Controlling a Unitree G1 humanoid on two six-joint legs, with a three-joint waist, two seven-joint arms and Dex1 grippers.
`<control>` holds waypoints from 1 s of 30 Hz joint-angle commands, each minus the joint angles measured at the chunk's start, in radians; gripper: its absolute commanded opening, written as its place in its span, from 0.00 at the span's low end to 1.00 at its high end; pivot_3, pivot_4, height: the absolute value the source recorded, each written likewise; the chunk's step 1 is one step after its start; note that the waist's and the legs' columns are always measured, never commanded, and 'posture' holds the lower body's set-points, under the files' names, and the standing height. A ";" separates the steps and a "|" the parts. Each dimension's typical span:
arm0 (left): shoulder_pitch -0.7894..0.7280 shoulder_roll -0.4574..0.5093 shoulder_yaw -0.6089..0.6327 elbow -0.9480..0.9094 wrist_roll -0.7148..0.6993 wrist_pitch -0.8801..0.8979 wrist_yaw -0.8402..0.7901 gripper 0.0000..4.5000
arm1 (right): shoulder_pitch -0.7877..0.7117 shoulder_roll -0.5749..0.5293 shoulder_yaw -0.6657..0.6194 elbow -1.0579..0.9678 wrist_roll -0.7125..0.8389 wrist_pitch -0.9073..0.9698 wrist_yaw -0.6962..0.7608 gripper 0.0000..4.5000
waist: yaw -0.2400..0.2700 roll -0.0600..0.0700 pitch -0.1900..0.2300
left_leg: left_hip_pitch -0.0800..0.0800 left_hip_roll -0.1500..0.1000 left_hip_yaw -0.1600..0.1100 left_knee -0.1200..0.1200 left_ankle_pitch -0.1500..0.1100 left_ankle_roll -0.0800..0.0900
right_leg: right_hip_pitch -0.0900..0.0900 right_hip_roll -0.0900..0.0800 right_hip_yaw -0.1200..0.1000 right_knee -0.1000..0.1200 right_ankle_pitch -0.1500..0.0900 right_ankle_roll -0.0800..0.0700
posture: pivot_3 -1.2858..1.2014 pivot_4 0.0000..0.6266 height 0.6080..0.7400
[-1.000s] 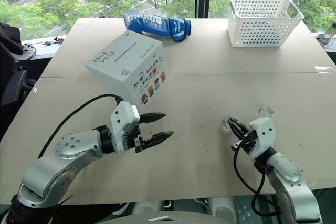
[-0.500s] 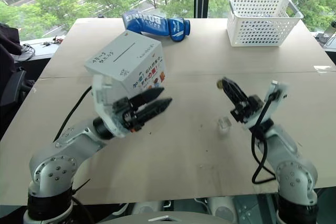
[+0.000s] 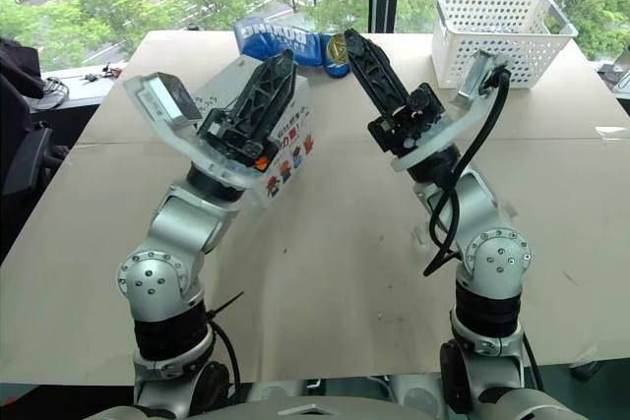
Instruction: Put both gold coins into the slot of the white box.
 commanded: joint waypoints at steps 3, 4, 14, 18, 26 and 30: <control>0.014 -0.004 -0.026 -0.035 -0.025 -0.017 -0.009 0.70 | 0.004 0.004 0.039 -0.045 0.041 0.005 0.010 0.01 | -0.004 0.000 0.000 | 0.000 0.000 0.000 0.000 0.000 0.000 | 0.000 0.000 0.000 0.000 0.000 0.000 | 0.52 0.24 0.73; 0.014 -0.004 -0.027 -0.036 -0.029 -0.018 -0.009 0.70 | 0.006 0.004 0.043 -0.047 0.043 0.006 0.009 0.01 | -0.004 0.000 0.000 | 0.000 0.000 -0.001 0.000 0.000 0.000 | 0.000 0.000 0.000 0.000 0.000 0.000 | 0.52 0.24 0.73; 0.039 0.003 -0.066 -0.059 -0.071 -0.016 -0.029 0.41 | 0.018 -0.004 0.065 -0.057 0.055 0.008 0.002 0.00 | -0.002 0.000 0.000 | 0.000 0.000 -0.001 0.000 0.000 0.000 | 0.000 0.000 0.000 0.000 0.000 0.000 | 0.52 0.24 0.73; 0.040 0.007 -0.065 -0.059 -0.075 -0.021 -0.035 0.03 | 0.025 -0.018 0.073 -0.058 0.068 0.021 0.013 0.00 | -0.002 0.000 0.000 | 0.000 0.000 -0.001 0.000 0.000 0.000 | 0.000 0.000 -0.001 0.000 0.000 0.000 | 0.52 0.24 0.73; 0.038 0.013 -0.066 -0.055 -0.082 -0.029 -0.039 0.01 | 0.029 -0.035 0.086 -0.050 0.057 0.024 0.011 0.06 | -0.002 0.000 0.000 | 0.000 0.000 -0.001 0.000 0.000 0.000 | 0.000 0.000 0.000 0.000 0.000 0.000 | 0.52 0.24 0.73; 0.039 0.037 -0.036 -0.049 -0.107 -0.031 -0.028 0.00 | 0.025 -0.044 0.069 -0.042 0.035 0.008 0.014 0.42 | -0.002 0.000 0.000 | 0.000 0.000 -0.001 0.000 0.000 0.000 | 0.000 0.000 -0.001 0.000 0.000 0.000 | 0.52 0.24 0.73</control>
